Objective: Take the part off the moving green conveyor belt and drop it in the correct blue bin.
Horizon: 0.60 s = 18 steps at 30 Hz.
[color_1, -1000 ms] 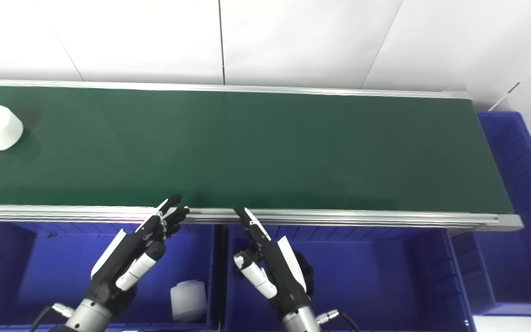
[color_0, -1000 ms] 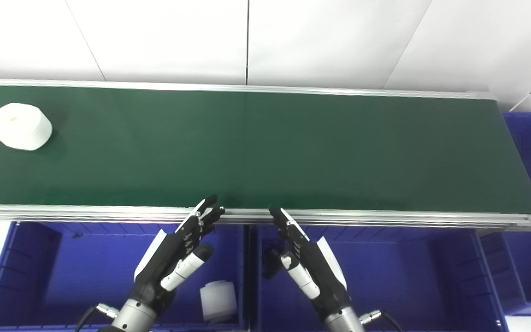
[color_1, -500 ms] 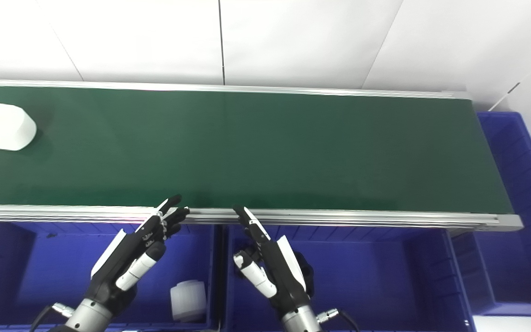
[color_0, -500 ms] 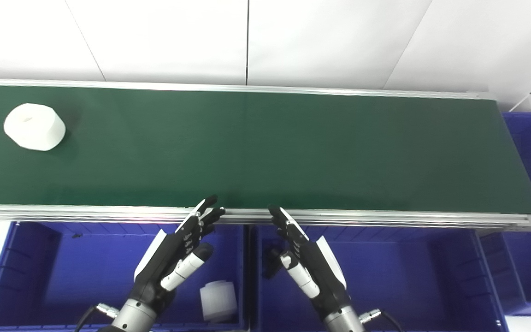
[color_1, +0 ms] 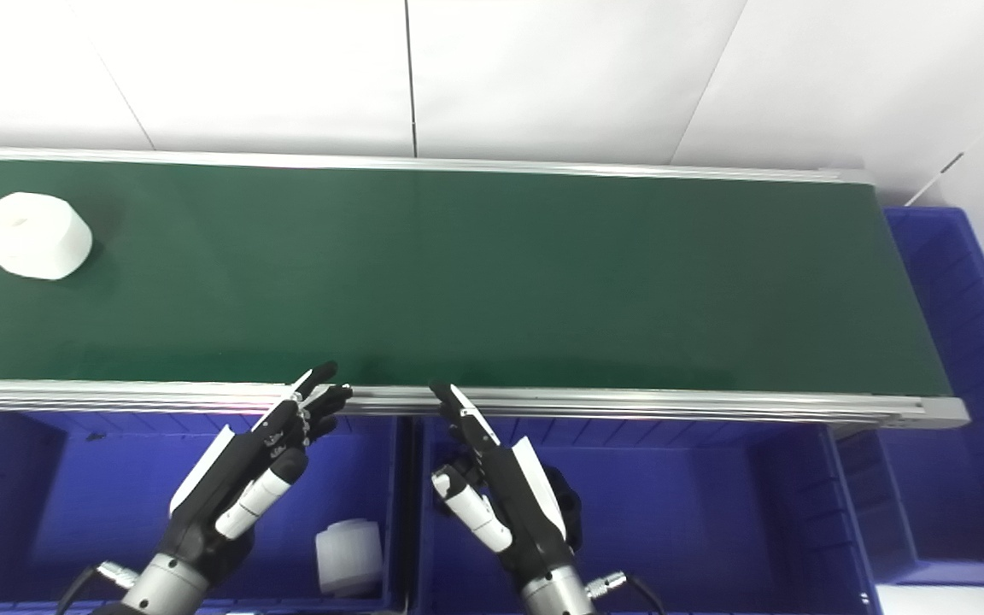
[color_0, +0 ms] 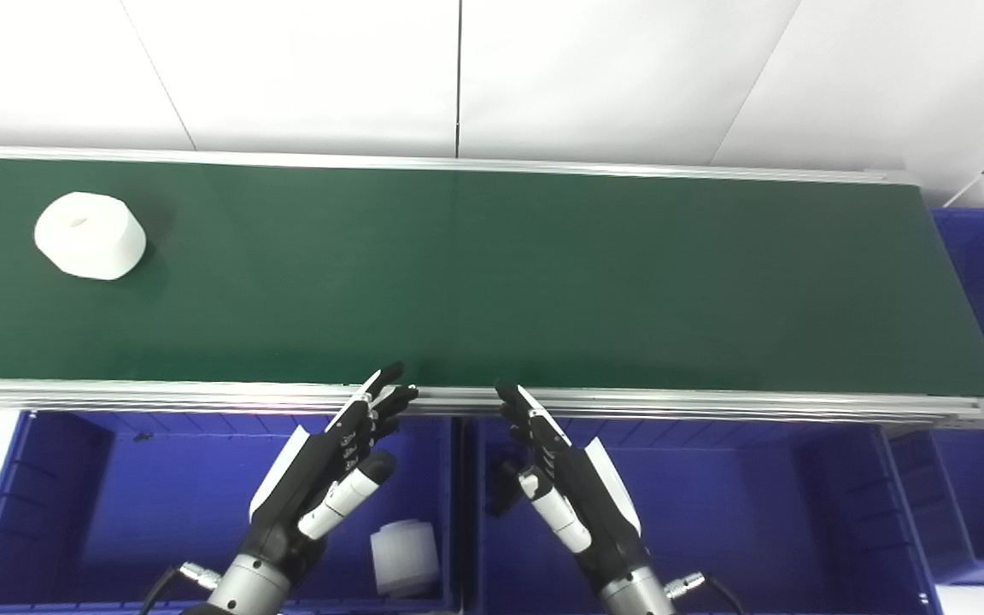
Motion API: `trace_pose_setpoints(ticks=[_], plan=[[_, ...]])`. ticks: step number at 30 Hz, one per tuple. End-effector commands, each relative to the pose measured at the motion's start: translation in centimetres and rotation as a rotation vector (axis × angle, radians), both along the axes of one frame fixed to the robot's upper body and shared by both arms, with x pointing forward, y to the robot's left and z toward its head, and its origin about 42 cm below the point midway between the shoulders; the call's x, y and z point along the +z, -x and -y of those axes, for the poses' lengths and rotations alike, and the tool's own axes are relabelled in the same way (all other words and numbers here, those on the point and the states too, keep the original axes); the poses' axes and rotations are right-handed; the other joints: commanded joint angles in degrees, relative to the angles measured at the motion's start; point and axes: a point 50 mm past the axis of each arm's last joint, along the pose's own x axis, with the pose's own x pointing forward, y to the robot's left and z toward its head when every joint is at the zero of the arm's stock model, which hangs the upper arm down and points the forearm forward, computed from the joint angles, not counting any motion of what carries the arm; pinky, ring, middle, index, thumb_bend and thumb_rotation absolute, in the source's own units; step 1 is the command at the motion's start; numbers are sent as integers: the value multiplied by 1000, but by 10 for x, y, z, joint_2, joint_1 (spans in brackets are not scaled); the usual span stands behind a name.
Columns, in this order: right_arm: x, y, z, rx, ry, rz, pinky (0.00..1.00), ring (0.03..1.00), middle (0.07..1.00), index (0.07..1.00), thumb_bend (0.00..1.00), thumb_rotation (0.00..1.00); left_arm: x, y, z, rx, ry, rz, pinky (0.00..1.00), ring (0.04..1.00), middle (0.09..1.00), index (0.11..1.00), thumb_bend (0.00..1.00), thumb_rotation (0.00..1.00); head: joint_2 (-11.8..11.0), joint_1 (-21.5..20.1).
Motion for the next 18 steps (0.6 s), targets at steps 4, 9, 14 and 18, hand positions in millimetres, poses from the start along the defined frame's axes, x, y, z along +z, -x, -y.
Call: trace_pose_setpoints(ticks=[4, 9, 14, 18], plan=[[6, -1, -2, -1, -16, 15, 941, 952, 960, 946, 905, 1000, 7, -1, 1, 0, 3, 32, 944, 946, 911, 959, 739, 798, 0, 0], [6, -1, -1, 3, -15, 16, 943, 954, 962, 947, 899, 1000, 8, -1, 1, -3, 7, 33, 948, 950, 915, 962, 738, 798, 0, 0], [6, -1, -2, 1, -15, 16, 937, 952, 959, 945, 905, 1000, 8, -1, 1, -7, 9, 30, 955, 952, 917, 964, 737, 796, 0, 0], [7, -1, -2, 1, -19, 14, 928, 945, 957, 944, 900, 1000, 8, -1, 0, -9, 14, 34, 958, 953, 919, 964, 734, 795, 0, 0]])
